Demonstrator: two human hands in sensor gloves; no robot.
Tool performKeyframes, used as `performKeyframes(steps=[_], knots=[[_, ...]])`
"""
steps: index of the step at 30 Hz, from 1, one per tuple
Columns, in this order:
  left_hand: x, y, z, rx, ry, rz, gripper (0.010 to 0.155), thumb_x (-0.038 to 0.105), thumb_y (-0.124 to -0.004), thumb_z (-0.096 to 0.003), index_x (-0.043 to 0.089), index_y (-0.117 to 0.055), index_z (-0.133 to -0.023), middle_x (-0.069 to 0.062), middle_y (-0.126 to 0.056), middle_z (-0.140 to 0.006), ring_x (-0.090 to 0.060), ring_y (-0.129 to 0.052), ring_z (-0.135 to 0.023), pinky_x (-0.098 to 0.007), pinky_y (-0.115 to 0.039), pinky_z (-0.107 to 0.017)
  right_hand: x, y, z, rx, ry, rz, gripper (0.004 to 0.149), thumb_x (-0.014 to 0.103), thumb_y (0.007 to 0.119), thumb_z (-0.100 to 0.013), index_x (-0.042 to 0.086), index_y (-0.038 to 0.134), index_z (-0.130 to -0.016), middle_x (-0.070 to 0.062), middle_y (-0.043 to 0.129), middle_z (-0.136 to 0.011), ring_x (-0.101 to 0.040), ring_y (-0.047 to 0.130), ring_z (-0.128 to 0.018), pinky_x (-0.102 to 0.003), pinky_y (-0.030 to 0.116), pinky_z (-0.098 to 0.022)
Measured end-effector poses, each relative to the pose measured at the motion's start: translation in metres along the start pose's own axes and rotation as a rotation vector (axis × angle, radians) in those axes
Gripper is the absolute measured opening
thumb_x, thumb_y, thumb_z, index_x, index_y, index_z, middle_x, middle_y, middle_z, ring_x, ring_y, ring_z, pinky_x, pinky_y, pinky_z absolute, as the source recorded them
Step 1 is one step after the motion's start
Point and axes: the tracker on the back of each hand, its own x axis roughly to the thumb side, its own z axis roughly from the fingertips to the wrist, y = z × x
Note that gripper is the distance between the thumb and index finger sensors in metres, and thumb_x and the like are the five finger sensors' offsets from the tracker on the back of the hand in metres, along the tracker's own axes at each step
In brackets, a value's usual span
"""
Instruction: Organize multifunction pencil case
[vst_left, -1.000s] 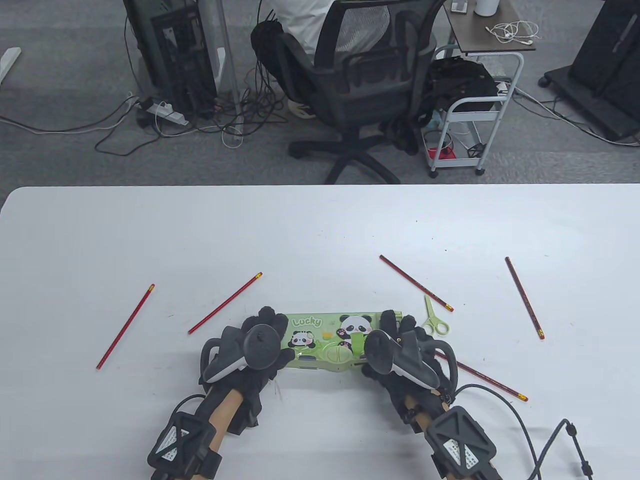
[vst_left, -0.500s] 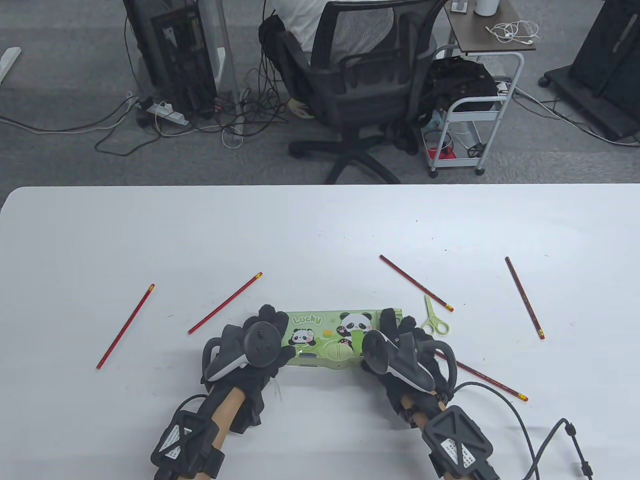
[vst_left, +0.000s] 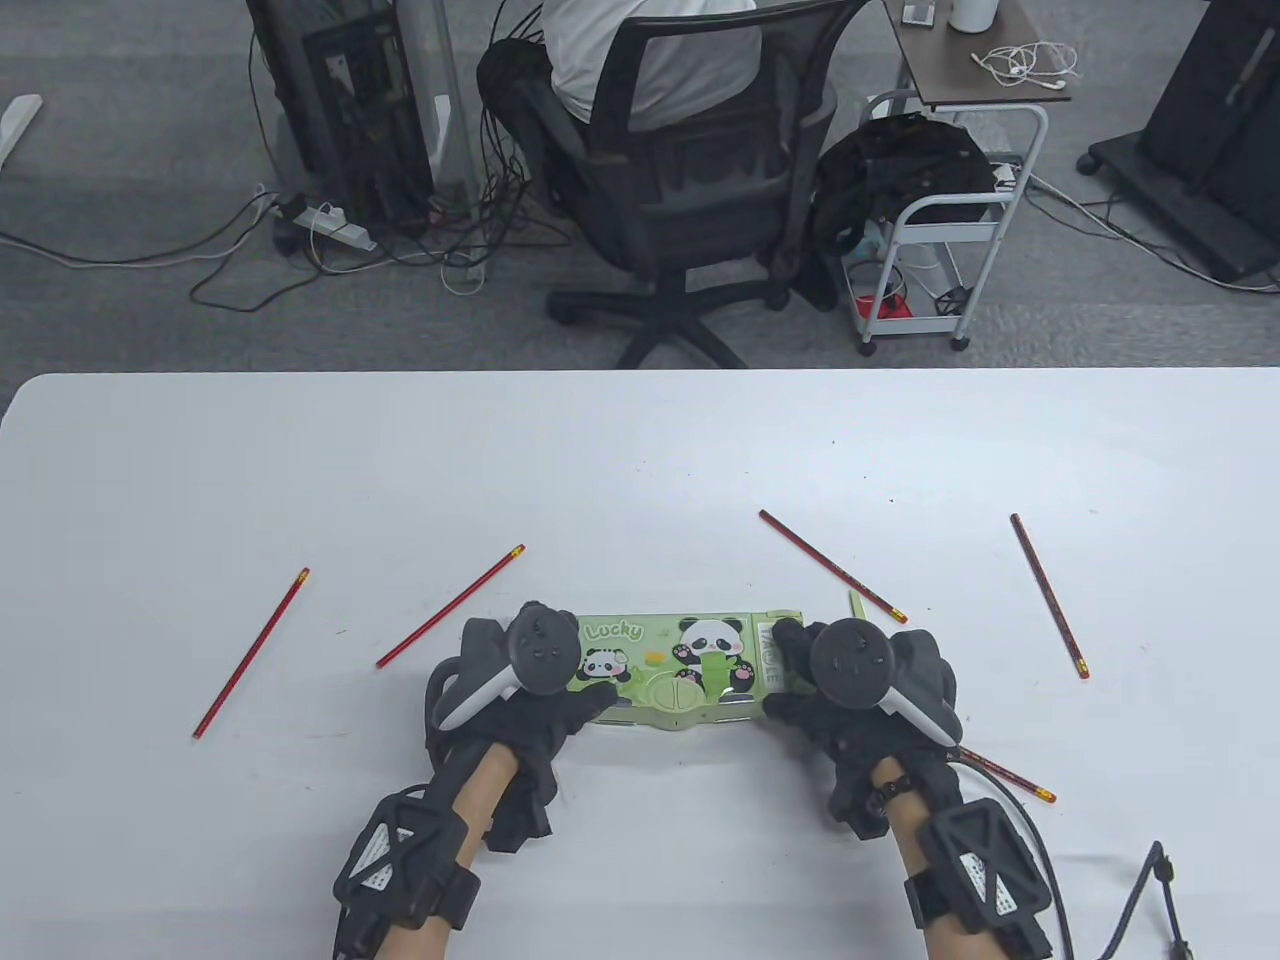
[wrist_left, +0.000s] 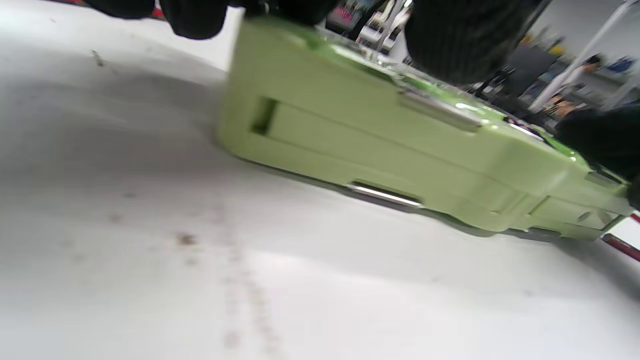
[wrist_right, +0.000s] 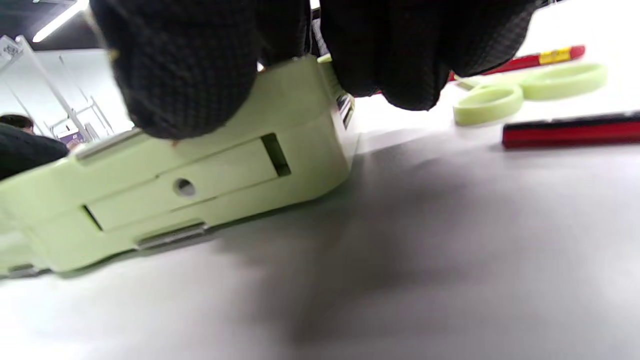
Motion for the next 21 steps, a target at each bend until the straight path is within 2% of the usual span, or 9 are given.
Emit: performKeyframes(steps=[5, 8, 13, 21], knots=[[0.038, 0.004, -0.018, -0.152, 0.199, -0.115, 0.105, 0.055, -0.075, -0.0499, -0.014, -0.023, -0.111, -0.053, -0.017, -0.113, -0.073, -0.041, -0.103, -0.081, -0.043, -0.066, -0.009, -0.002, -0.002, 0.027, 0.029, -0.102, 0.073, 0.036, 0.088, -0.04, 0.013, 0.062, -0.105, -0.028, 0.065, -0.103, -0.051, 0.078, -0.09, -0.062, 0.068, -0.067], [0.051, 0.005, -0.027, -0.2, 0.283, -0.138, 0.108, 0.052, -0.076, -0.0484, -0.018, -0.021, -0.109, -0.056, -0.015, -0.11, -0.076, -0.038, -0.101, -0.083, -0.042, -0.065, -0.013, -0.002, -0.002, 0.038, 0.038, -0.139, 0.072, 0.034, 0.088, -0.041, 0.013, 0.061, -0.105, -0.027, 0.066, -0.103, -0.051, 0.077, -0.09, -0.062, 0.067, -0.067], [0.057, 0.006, -0.033, -0.226, 0.338, -0.125, 0.111, 0.052, -0.078, -0.047, -0.02, -0.02, -0.108, -0.057, -0.014, -0.11, -0.078, -0.037, -0.101, -0.083, -0.041, -0.065, -0.014, -0.002, -0.003, 0.041, 0.04, -0.147, 0.072, 0.034, 0.088, -0.041, 0.014, 0.061, -0.105, -0.027, 0.066, -0.103, -0.051, 0.077, -0.091, -0.062, 0.066, -0.068], [0.065, 0.004, -0.035, -0.259, 0.392, -0.197, 0.112, 0.054, -0.074, -0.0455, -0.02, -0.019, -0.109, -0.057, -0.015, -0.111, -0.077, -0.038, -0.101, -0.083, -0.041, -0.065, -0.013, -0.001, -0.003, 0.044, 0.042, -0.14, 0.072, 0.033, 0.088, -0.042, 0.013, 0.061, -0.105, -0.027, 0.065, -0.104, -0.051, 0.076, -0.09, -0.062, 0.066, -0.068]])
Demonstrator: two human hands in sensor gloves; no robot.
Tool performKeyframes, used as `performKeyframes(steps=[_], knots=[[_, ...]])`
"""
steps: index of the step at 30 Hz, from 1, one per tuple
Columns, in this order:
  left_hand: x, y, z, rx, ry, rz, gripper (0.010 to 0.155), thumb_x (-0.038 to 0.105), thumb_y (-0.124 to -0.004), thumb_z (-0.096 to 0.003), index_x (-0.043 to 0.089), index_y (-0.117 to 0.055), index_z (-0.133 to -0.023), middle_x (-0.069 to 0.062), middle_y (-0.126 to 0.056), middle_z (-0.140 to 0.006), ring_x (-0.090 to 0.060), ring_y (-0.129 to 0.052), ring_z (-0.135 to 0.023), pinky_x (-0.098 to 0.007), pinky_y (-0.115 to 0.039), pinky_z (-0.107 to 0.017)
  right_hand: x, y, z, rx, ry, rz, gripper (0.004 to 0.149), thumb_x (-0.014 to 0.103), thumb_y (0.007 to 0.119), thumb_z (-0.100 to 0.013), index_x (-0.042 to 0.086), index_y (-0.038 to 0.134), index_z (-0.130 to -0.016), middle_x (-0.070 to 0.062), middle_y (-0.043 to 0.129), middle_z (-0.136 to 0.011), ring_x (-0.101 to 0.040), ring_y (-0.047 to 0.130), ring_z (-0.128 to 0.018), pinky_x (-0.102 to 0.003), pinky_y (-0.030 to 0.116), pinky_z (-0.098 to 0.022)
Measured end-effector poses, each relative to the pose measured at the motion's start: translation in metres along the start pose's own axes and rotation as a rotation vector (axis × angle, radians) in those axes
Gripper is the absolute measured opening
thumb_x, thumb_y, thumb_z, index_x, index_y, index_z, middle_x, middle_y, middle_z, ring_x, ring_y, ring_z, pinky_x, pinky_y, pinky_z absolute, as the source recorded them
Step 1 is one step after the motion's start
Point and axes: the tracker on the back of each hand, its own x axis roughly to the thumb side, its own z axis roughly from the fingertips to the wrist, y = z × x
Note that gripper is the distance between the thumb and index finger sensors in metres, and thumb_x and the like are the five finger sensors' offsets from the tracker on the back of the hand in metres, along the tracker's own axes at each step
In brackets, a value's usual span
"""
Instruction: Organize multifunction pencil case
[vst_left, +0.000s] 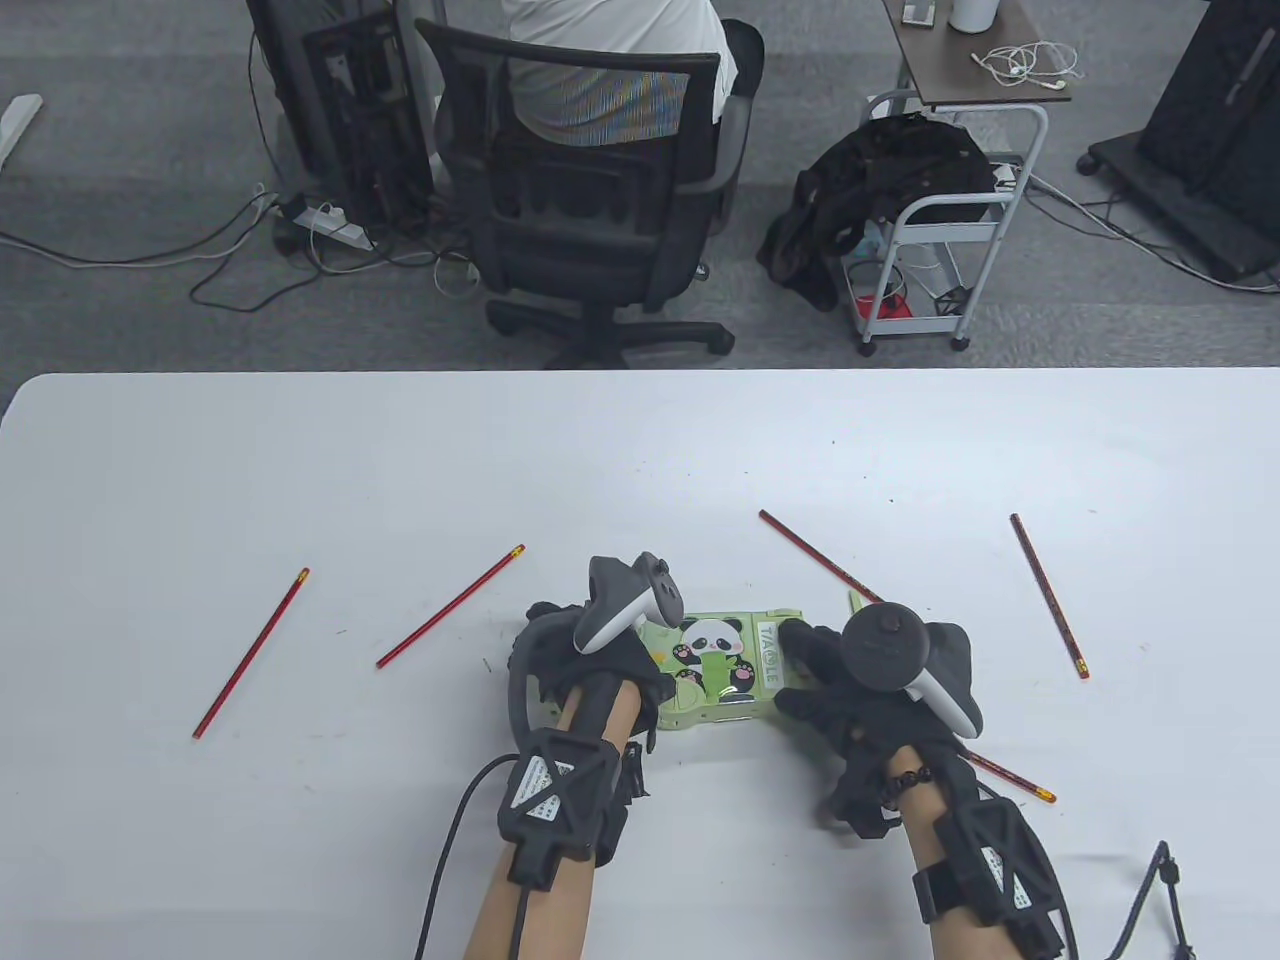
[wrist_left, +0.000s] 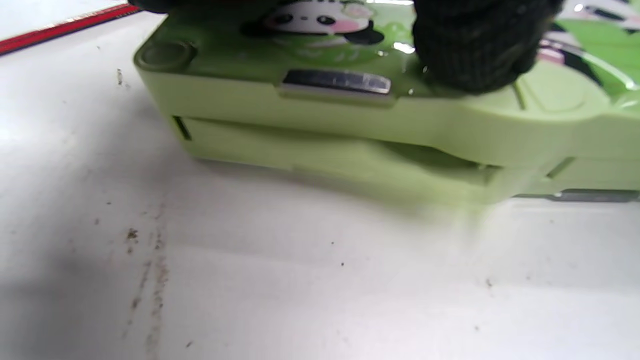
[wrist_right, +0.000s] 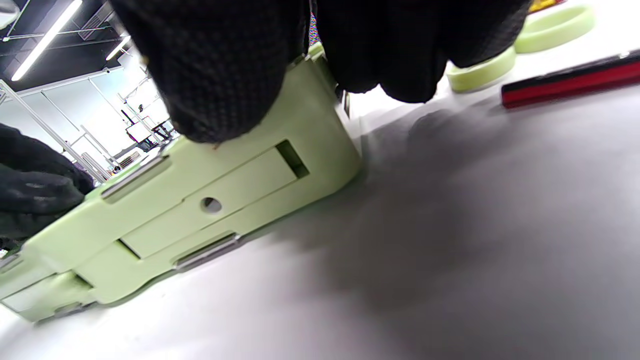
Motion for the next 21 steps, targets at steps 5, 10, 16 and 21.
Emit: performKeyframes(steps=[5, 10, 16, 21], knots=[[-0.003, 0.0, 0.002, -0.001, -0.028, -0.017, 0.11, 0.055, -0.071, -0.0471, -0.02, -0.019, -0.109, -0.056, -0.015, -0.111, -0.076, -0.037, -0.102, -0.083, -0.04, -0.066, 0.0, 0.0, 0.0, 0.003, -0.001, 0.001, 0.072, 0.033, 0.087, -0.042, 0.013, 0.06, -0.106, -0.027, 0.065, -0.104, -0.051, 0.076, -0.091, -0.062, 0.065, -0.068], [-0.028, -0.001, 0.008, 0.058, -0.167, -0.065, 0.101, 0.053, -0.071, -0.0509, -0.012, -0.024, -0.112, -0.048, -0.019, -0.116, -0.07, -0.04, -0.104, -0.081, -0.041, -0.067, 0.0, 0.001, 0.0, 0.008, -0.004, 0.006, 0.071, 0.033, 0.086, -0.043, 0.013, 0.059, -0.106, -0.028, 0.064, -0.104, -0.051, 0.076, -0.091, -0.062, 0.065, -0.068], [-0.099, -0.007, 0.001, 0.178, -0.465, 0.092, 0.084, 0.046, -0.075, -0.0529, 0.012, -0.033, -0.117, -0.022, -0.028, -0.125, -0.063, -0.034, -0.109, -0.079, -0.04, -0.068, 0.0, 0.001, 0.0, 0.013, -0.007, 0.012, 0.071, 0.033, 0.086, -0.043, 0.013, 0.059, -0.106, -0.028, 0.064, -0.104, -0.052, 0.075, -0.091, -0.062, 0.065, -0.068], [-0.137, -0.022, -0.015, 0.165, -0.599, 0.372, 0.072, 0.037, -0.076, -0.0558, 0.023, -0.037, -0.115, -0.009, -0.031, -0.126, -0.053, -0.037, -0.112, -0.079, -0.042, -0.068, 0.0, 0.002, 0.0, 0.014, -0.003, 0.003, 0.071, 0.032, 0.085, -0.044, 0.014, 0.057, -0.106, -0.028, 0.063, -0.104, -0.052, 0.075, -0.091, -0.062, 0.065, -0.068]])
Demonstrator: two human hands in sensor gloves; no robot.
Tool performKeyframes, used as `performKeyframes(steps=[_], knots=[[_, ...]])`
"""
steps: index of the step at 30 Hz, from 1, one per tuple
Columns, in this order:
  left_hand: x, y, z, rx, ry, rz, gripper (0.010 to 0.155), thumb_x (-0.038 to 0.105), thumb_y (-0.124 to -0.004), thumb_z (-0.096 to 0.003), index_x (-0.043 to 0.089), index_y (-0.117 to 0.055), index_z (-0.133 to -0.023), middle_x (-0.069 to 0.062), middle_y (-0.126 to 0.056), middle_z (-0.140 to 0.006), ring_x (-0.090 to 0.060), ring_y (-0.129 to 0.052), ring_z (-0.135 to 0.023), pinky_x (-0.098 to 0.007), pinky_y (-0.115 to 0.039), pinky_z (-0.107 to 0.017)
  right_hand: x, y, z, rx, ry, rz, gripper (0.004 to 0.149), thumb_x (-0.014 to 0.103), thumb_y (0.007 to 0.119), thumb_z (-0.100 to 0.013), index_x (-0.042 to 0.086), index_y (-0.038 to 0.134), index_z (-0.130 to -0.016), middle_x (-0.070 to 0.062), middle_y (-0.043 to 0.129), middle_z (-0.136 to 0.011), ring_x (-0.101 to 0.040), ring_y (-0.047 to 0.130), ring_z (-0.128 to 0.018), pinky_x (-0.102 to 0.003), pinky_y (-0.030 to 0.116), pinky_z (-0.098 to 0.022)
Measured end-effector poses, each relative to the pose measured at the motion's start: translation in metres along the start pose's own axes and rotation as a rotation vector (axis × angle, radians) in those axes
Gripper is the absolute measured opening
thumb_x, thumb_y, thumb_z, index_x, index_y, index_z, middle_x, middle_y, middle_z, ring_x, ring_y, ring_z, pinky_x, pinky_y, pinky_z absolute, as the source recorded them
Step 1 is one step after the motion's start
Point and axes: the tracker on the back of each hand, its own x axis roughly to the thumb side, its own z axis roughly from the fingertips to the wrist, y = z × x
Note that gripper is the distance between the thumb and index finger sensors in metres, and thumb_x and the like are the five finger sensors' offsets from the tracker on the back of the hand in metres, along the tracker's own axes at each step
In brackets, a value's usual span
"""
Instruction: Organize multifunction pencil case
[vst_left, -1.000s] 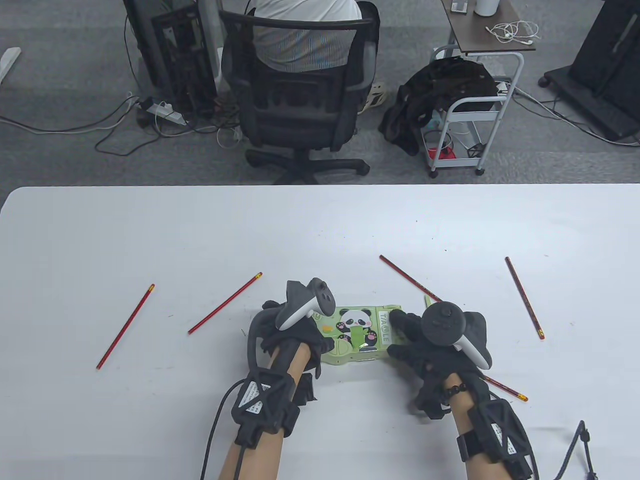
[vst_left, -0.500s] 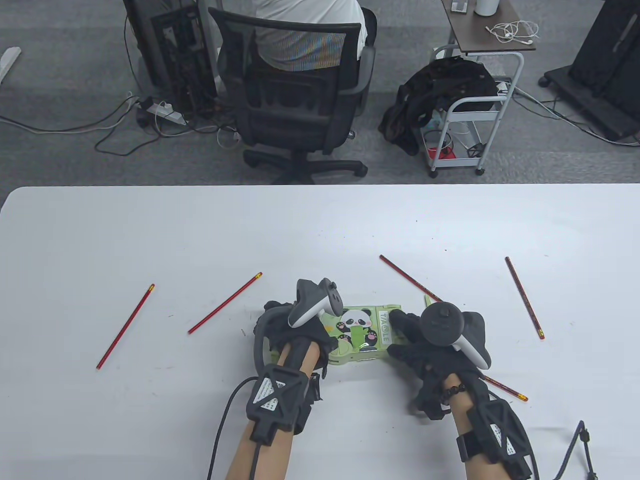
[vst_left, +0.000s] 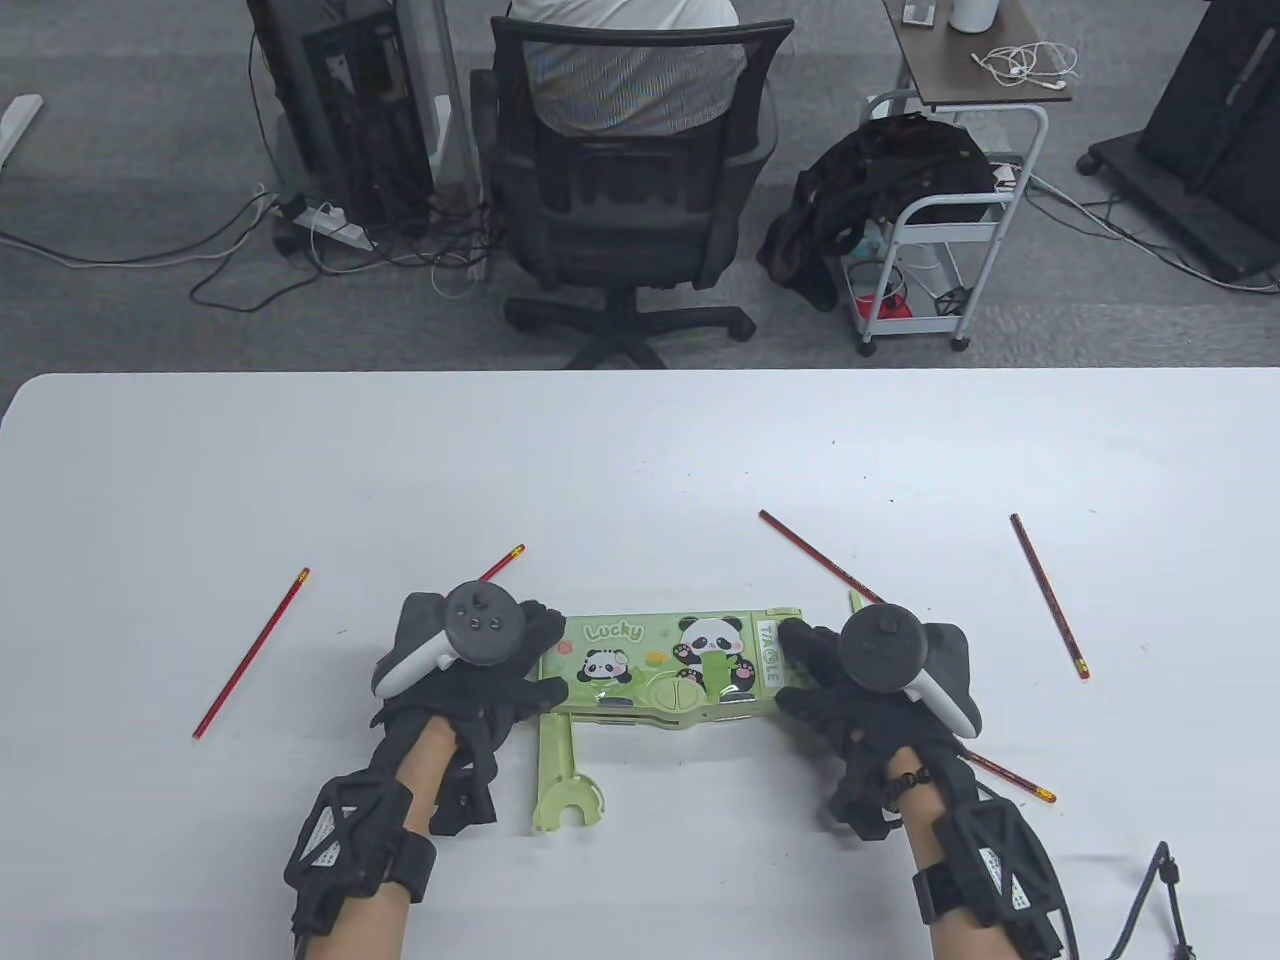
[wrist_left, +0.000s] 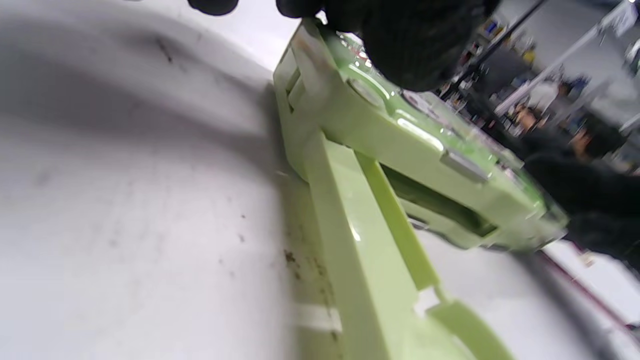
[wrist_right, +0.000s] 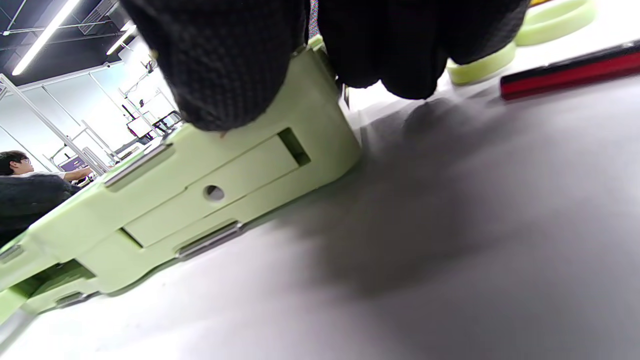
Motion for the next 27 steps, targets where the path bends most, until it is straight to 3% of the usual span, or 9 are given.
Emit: performKeyframes(steps=[5, 9, 22, 27], knots=[[-0.009, -0.005, -0.001, 0.039, -0.077, 0.009, 0.074, 0.037, -0.078, -0.0545, 0.022, -0.038, -0.115, -0.01, -0.032, -0.126, -0.05, -0.04, -0.113, -0.074, -0.043, -0.071, 0.0, 0.0, 0.0, -0.001, 0.002, -0.004, 0.071, 0.032, 0.085, -0.044, 0.013, 0.057, -0.106, -0.028, 0.063, -0.104, -0.052, 0.075, -0.091, -0.062, 0.065, -0.068], [-0.013, -0.006, -0.002, 0.061, -0.116, 0.032, 0.076, 0.033, -0.082, -0.0531, 0.02, -0.039, -0.115, -0.013, -0.033, -0.125, -0.047, -0.06, -0.109, -0.064, -0.055, -0.073, -0.001, 0.0, 0.0, -0.002, -0.003, -0.011, 0.071, 0.032, 0.085, -0.044, 0.014, 0.058, -0.106, -0.028, 0.063, -0.104, -0.052, 0.075, -0.091, -0.062, 0.065, -0.068], [-0.012, -0.006, -0.002, 0.084, -0.116, -0.019, 0.077, 0.037, -0.085, -0.05, 0.022, -0.044, -0.113, -0.013, -0.038, -0.125, -0.041, -0.069, -0.108, -0.062, -0.061, -0.073, 0.004, 0.002, -0.001, -0.065, -0.004, 0.049, 0.067, 0.03, 0.08, -0.045, 0.015, 0.058, -0.106, -0.028, 0.066, -0.103, -0.051, 0.078, -0.089, -0.062, 0.066, -0.067], [-0.014, -0.005, -0.003, 0.089, -0.113, -0.01, 0.076, 0.037, -0.086, -0.0493, 0.024, -0.046, -0.113, -0.012, -0.041, -0.125, -0.039, -0.071, -0.107, -0.061, -0.062, -0.073, 0.006, -0.009, 0.007, -0.08, -0.017, 0.05, 0.065, 0.036, 0.078, -0.048, 0.01, 0.062, -0.106, -0.03, 0.069, -0.102, -0.055, 0.079, -0.087, -0.065, 0.068, -0.064]])
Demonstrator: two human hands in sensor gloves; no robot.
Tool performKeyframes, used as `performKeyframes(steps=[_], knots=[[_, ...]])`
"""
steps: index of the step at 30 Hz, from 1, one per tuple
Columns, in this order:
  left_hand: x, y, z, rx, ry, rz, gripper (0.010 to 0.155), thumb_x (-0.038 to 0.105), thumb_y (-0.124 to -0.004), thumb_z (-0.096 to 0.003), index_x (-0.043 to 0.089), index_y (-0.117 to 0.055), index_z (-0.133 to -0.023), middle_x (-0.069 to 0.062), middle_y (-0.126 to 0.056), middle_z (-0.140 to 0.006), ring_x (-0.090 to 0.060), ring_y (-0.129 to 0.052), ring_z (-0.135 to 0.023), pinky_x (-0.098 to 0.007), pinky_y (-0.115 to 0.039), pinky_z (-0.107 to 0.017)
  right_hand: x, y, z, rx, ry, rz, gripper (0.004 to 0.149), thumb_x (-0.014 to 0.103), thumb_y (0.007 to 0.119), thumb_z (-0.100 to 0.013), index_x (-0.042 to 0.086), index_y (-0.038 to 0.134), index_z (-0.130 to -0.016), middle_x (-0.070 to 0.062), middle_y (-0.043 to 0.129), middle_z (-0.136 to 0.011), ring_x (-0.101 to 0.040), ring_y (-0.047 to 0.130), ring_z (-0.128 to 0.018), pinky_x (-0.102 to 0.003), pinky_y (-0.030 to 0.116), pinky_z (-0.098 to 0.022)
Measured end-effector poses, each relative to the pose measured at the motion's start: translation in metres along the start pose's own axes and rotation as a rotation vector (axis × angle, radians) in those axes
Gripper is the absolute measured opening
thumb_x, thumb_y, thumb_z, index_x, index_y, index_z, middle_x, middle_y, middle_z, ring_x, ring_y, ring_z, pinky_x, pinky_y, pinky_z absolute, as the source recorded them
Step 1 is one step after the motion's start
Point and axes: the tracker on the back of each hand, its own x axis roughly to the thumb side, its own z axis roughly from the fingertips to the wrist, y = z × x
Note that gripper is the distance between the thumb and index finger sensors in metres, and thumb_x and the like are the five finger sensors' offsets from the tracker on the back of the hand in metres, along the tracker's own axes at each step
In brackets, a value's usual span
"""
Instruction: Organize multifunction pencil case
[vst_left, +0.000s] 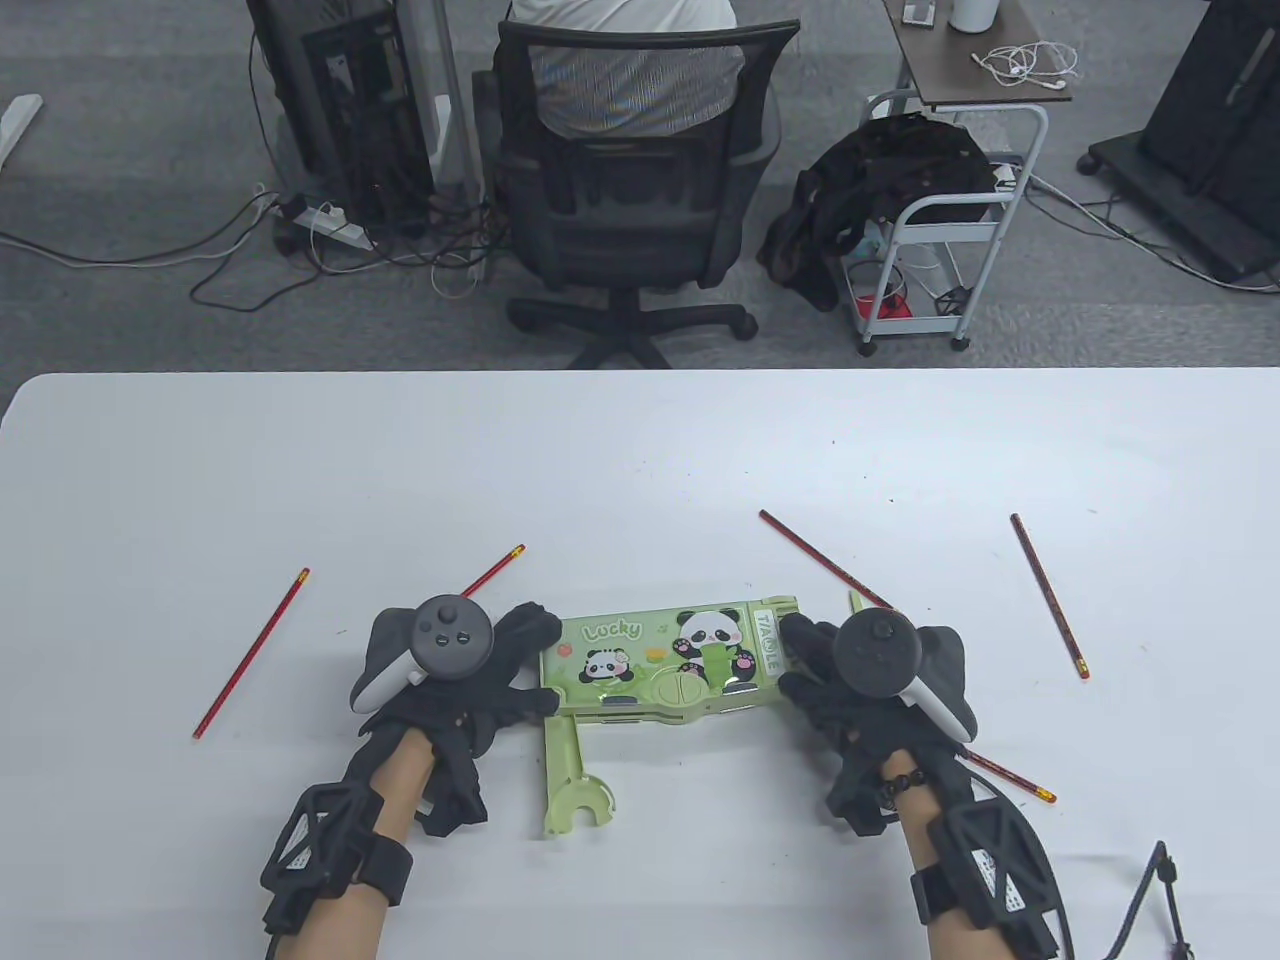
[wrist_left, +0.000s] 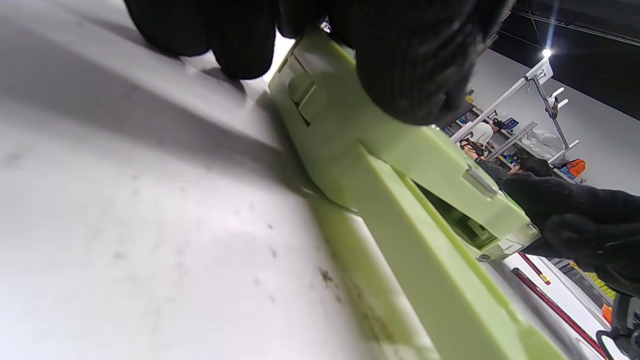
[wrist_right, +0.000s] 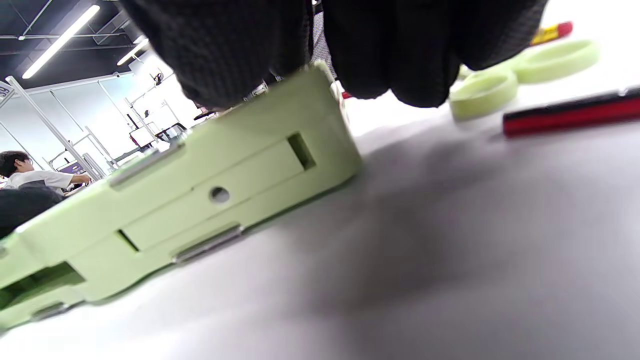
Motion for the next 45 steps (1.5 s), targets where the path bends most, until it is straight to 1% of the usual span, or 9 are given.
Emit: performKeyframes(steps=[3, 7, 10, 14, 18, 21, 28, 39, 45], knots=[[0.0, 0.0, 0.0, 0.0, 0.001, -0.001, 0.076, 0.037, -0.086, -0.0494, 0.024, -0.046, -0.113, -0.012, -0.04, -0.125, -0.039, -0.071, -0.108, -0.061, -0.062, -0.073, -0.002, -0.016, 0.01, -0.049, 0.011, -0.027, 0.068, 0.043, 0.075, -0.049, 0.008, 0.063, -0.106, -0.031, 0.071, -0.1, -0.056, 0.081, -0.085, -0.066, 0.07, -0.062], [0.0, 0.0, 0.0, -0.001, 0.004, -0.003, 0.076, 0.037, -0.086, -0.0493, 0.024, -0.046, -0.113, -0.012, -0.041, -0.125, -0.039, -0.071, -0.108, -0.061, -0.062, -0.072, -0.011, -0.044, 0.023, -0.15, 0.054, -0.029, 0.068, 0.045, 0.073, -0.049, 0.008, 0.065, -0.105, -0.031, 0.072, -0.1, -0.055, 0.082, -0.084, -0.065, 0.071, -0.062], [0.001, 0.0, 0.0, -0.003, 0.007, -0.009, 0.076, 0.037, -0.086, -0.0494, 0.024, -0.046, -0.113, -0.012, -0.041, -0.125, -0.039, -0.071, -0.108, -0.062, -0.061, -0.072, -0.022, -0.059, 0.029, -0.177, 0.13, 0.101, 0.068, 0.046, 0.073, -0.049, 0.008, 0.065, -0.105, -0.032, 0.07, -0.101, -0.056, 0.08, -0.085, -0.066, 0.069, -0.063], [0.001, 0.0, -0.001, -0.007, 0.013, -0.016, 0.076, 0.037, -0.086, -0.0495, 0.024, -0.046, -0.113, -0.012, -0.041, -0.125, -0.039, -0.071, -0.108, -0.063, -0.061, -0.072, -0.038, -0.064, 0.026, -0.141, 0.258, 0.238, 0.068, 0.047, 0.073, -0.049, 0.009, 0.066, -0.105, -0.032, 0.071, -0.1, -0.056, 0.081, -0.085, -0.066, 0.07, -0.062], [0.001, 0.0, -0.001, -0.008, 0.013, -0.015, 0.076, 0.037, -0.085, -0.0497, 0.023, -0.045, -0.113, -0.012, -0.04, -0.125, -0.039, -0.071, -0.108, -0.063, -0.061, -0.072, -0.038, -0.055, 0.016, -0.111, 0.32, 0.293, 0.069, 0.048, 0.074, -0.049, 0.009, 0.066, -0.105, -0.032, 0.073, -0.099, -0.056, 0.083, -0.083, -0.066, 0.072, -0.061], [0.001, 0.0, -0.001, -0.011, 0.016, -0.021, 0.076, 0.037, -0.085, -0.0498, 0.023, -0.045, -0.113, -0.012, -0.04, -0.125, -0.04, -0.07, -0.108, -0.064, -0.061, -0.072, -0.028, -0.038, 0.002, -0.048, 0.361, 0.363, 0.07, 0.048, 0.074, -0.049, 0.009, 0.064, -0.106, -0.032, 0.074, -0.099, -0.055, 0.084, -0.083, -0.065, 0.073, -0.061], [0.001, 0.0, -0.001, -0.011, 0.014, -0.016, 0.076, 0.037, -0.085, -0.0501, 0.023, -0.045, -0.113, -0.012, -0.04, -0.125, -0.04, -0.07, -0.108, -0.064, -0.06, -0.072, -0.015, -0.008, -0.024, 0.013, 0.448, 0.506, 0.071, 0.05, 0.074, -0.048, 0.01, 0.064, -0.106, -0.032, 0.075, -0.098, -0.055, 0.086, -0.081, -0.065, 0.075, -0.06], [0.002, 0.0, -0.002, -0.015, 0.016, -0.012, 0.076, 0.036, -0.085, -0.0502, 0.023, -0.045, -0.113, -0.012, -0.04, -0.125, -0.04, -0.07, -0.108, -0.064, -0.06, -0.072, -0.009, 0.011, -0.041, 0.126, 0.521, 0.602, 0.075, 0.051, 0.074, -0.048, 0.01, 0.059, -0.108, -0.034, 0.073, -0.099, -0.055, 0.085, -0.082, -0.065, 0.073, -0.061], [0.001, 0.0, -0.001, -0.017, 0.017, -0.011, 0.076, 0.036, -0.085, -0.0504, 0.023, -0.045, -0.113, -0.012, -0.039, -0.125, -0.04, -0.069, -0.108, -0.065, -0.059, -0.072, -0.004, 0.015, -0.045, 0.092, 0.527, 0.652, 0.072, 0.049, 0.075, -0.046, 0.01, 0.064, -0.106, -0.032, 0.076, -0.097, -0.054, 0.087, -0.08, -0.063, 0.074, -0.061]])
